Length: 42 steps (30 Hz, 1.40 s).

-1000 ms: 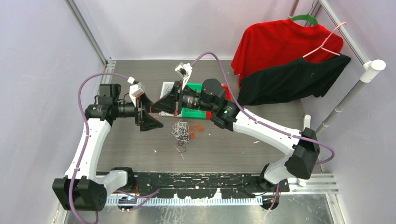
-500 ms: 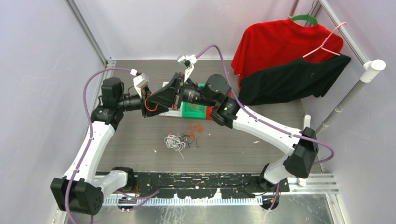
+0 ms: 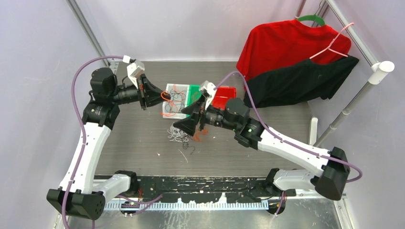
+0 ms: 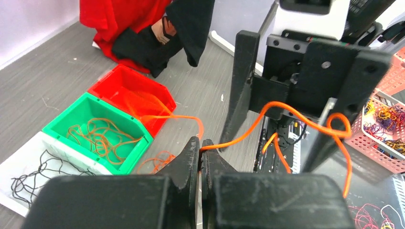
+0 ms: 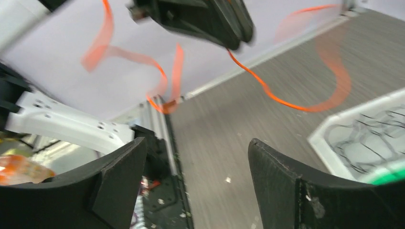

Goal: Untangle the cables
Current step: Untie the cable.

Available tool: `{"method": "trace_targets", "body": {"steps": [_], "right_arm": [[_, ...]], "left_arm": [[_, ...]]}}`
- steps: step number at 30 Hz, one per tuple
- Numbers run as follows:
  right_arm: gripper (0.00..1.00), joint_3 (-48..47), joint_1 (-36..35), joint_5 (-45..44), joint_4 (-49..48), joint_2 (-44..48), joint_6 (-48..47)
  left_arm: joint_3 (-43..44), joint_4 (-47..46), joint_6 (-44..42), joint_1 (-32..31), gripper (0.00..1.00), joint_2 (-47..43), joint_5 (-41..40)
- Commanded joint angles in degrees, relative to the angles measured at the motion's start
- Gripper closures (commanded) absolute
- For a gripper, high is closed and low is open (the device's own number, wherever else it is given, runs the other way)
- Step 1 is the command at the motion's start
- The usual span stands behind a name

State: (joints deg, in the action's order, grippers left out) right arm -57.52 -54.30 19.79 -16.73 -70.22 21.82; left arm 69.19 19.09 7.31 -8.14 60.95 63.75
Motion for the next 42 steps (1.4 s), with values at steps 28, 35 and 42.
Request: {"method": "trace_targets", "body": {"steps": [28,35,42], "right_arm": [[0.1,0.81,4.03,-1.95,-5.39,6.19,-3.94],[0.15,-3.17,4.03,-2.02,-6.24,0.68,-1.83],[0.26,-6.76,4.03,-3.98,-4.8,-3.69,-1.28]], "left_arm": [[1.25,15.46,-17.2,-10.14,1.0,0.04,-30.32],[1.92,18.13,-17.81,-10.8,1.0,0.2,-29.13],[3.71,21.84,-18.45,-10.98,1.0,0.78,-24.69]]}}
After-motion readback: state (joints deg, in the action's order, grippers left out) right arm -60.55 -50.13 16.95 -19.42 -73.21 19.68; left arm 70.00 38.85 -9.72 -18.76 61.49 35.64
